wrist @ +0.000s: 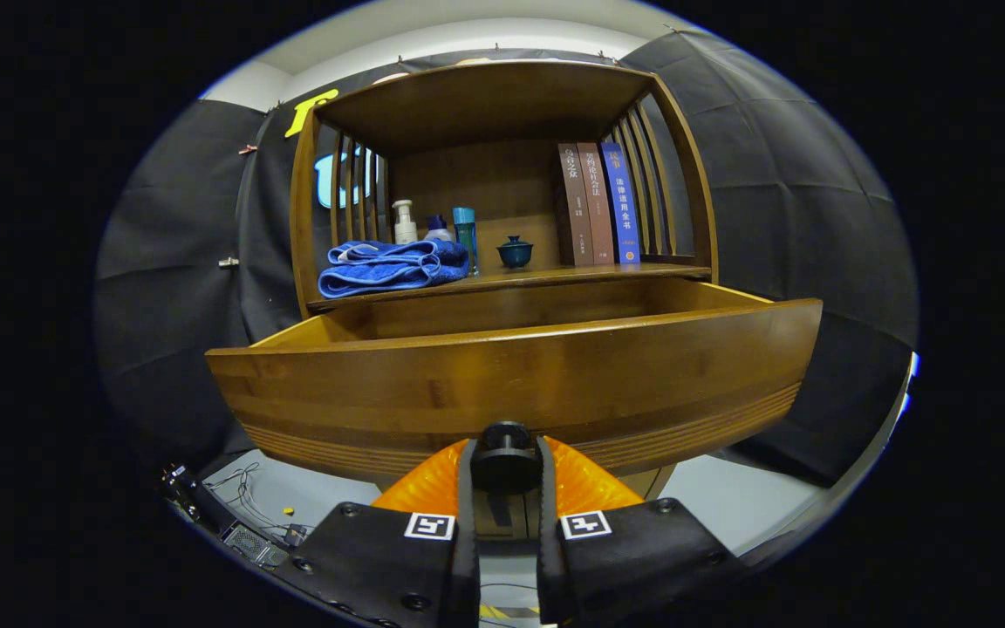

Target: Pull open the drawer, take out the items inside it, and place them on the countertop above the cabinet.

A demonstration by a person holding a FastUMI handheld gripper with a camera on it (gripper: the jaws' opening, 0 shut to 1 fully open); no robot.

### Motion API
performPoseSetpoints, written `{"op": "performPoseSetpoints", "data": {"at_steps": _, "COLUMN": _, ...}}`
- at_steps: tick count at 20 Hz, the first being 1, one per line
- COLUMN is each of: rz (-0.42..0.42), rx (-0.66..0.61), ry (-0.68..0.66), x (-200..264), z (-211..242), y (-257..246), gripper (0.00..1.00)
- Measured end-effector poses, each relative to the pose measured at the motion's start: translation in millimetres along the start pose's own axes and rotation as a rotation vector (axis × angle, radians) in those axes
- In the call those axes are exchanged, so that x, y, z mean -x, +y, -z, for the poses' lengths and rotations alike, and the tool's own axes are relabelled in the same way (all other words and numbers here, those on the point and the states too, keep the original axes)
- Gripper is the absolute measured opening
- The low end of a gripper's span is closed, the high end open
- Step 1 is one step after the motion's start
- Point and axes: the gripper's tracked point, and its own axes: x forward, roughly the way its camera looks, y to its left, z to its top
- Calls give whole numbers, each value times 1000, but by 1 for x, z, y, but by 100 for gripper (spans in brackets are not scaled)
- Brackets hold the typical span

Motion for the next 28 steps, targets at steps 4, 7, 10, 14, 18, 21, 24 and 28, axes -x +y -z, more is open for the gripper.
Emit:
{"op": "performPoseSetpoints", "data": {"at_steps": 4, "rz": -3, "rx": -9, "ry": 14, "x": 0, "z": 3, "y": 0, "gripper": 30}}
{"op": "performPoseSetpoints", "data": {"at_steps": 7, "rz": -20, "rx": -34, "ry": 15, "x": 2, "z": -1, "y": -2, "gripper": 43}}
{"op": "performPoseSetpoints", "data": {"at_steps": 10, "rz": -3, "rx": -1, "ry": -10, "x": 15, "z": -13, "y": -9, "gripper": 76}}
{"op": "performPoseSetpoints", "data": {"at_steps": 14, "rz": -11, "rx": 51, "ry": -2, "x": 28, "z": -31, "y": -10, "gripper": 100}}
{"op": "performPoseSetpoints", "data": {"at_steps": 18, "rz": -2, "rx": 49, "ry": -36, "x": 43, "z": -63, "y": -11, "gripper": 100}}
{"op": "performPoseSetpoints", "data": {"at_steps": 21, "rz": -9, "rx": 49, "ry": -42, "x": 46, "z": -86, "y": -7, "gripper": 100}}
{"op": "performPoseSetpoints", "data": {"at_steps": 24, "rz": -17, "rx": 57, "ry": -33, "x": 44, "z": -111, "y": -1, "gripper": 100}}
{"op": "performPoseSetpoints", "data": {"at_steps": 28, "rz": -31, "rx": 83, "ry": -27, "x": 28, "z": -149, "y": 7, "gripper": 100}}
